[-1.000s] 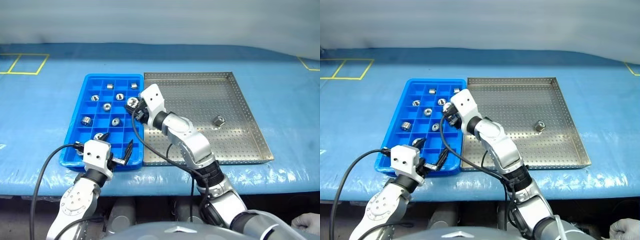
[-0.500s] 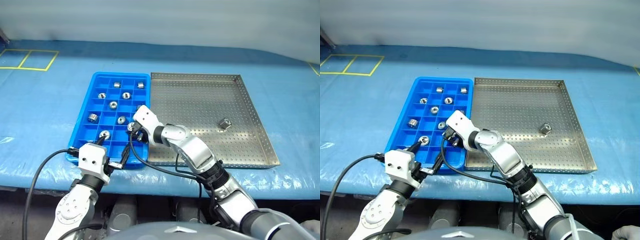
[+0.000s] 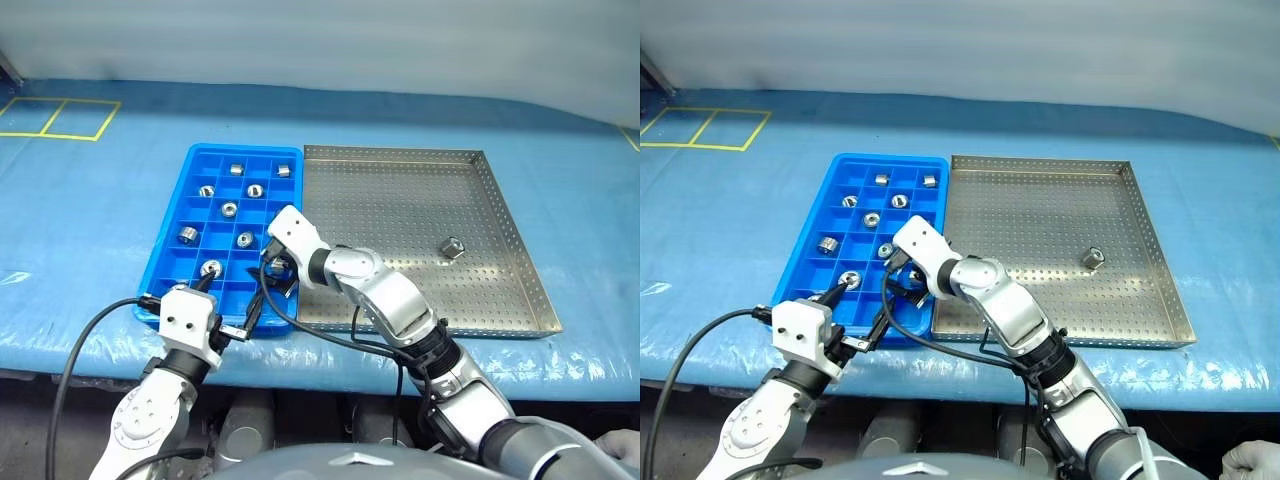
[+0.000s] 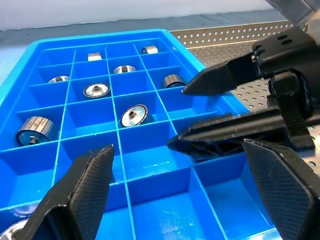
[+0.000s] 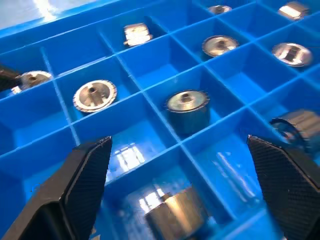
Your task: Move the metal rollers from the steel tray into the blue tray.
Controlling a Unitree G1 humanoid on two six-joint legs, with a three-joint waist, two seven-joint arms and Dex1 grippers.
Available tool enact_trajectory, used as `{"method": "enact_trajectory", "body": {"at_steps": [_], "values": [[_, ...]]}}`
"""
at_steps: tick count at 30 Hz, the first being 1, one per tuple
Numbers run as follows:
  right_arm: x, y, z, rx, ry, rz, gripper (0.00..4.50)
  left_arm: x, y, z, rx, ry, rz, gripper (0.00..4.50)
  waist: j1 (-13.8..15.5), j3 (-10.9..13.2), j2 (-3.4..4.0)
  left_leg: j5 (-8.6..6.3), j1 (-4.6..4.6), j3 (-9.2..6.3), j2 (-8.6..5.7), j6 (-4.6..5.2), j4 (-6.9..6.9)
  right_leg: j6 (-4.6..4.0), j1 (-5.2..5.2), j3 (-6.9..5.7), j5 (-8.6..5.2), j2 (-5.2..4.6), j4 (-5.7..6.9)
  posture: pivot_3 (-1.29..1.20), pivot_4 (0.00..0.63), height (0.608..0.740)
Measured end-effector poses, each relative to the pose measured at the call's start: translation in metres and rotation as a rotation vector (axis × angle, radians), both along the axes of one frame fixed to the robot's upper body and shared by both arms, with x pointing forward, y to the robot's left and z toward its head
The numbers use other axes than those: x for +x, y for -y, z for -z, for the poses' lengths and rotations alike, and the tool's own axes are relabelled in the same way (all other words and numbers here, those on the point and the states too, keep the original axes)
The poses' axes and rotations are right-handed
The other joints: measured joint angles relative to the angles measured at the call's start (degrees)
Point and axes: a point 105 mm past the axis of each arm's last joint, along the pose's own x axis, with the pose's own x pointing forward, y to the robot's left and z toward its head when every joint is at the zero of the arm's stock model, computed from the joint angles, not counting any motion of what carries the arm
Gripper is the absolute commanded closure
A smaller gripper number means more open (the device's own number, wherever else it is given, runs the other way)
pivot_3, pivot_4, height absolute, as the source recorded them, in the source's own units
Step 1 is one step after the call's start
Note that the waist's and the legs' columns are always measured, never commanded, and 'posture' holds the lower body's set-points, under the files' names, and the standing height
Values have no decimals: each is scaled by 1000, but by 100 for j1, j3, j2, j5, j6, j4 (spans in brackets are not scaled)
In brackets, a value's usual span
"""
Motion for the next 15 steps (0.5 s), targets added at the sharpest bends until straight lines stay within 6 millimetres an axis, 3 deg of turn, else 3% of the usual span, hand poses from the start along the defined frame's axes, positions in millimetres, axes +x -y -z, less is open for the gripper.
{"method": "enact_trajectory", "body": {"at_steps": [7,15], "values": [[37,69,-22,205,80,381,45,7,8,-5,-4,24,70,0,-162,1,2,-1,-4,3,2,0,-7,1,-6,2,0,3,0,134,150,740],[38,135,4,178,71,686,45,16,13,-4,6,22,127,0,-413,1,2,0,-1,6,2,0,-5,3,-3,7,2,3,3,71,150,740]]}}
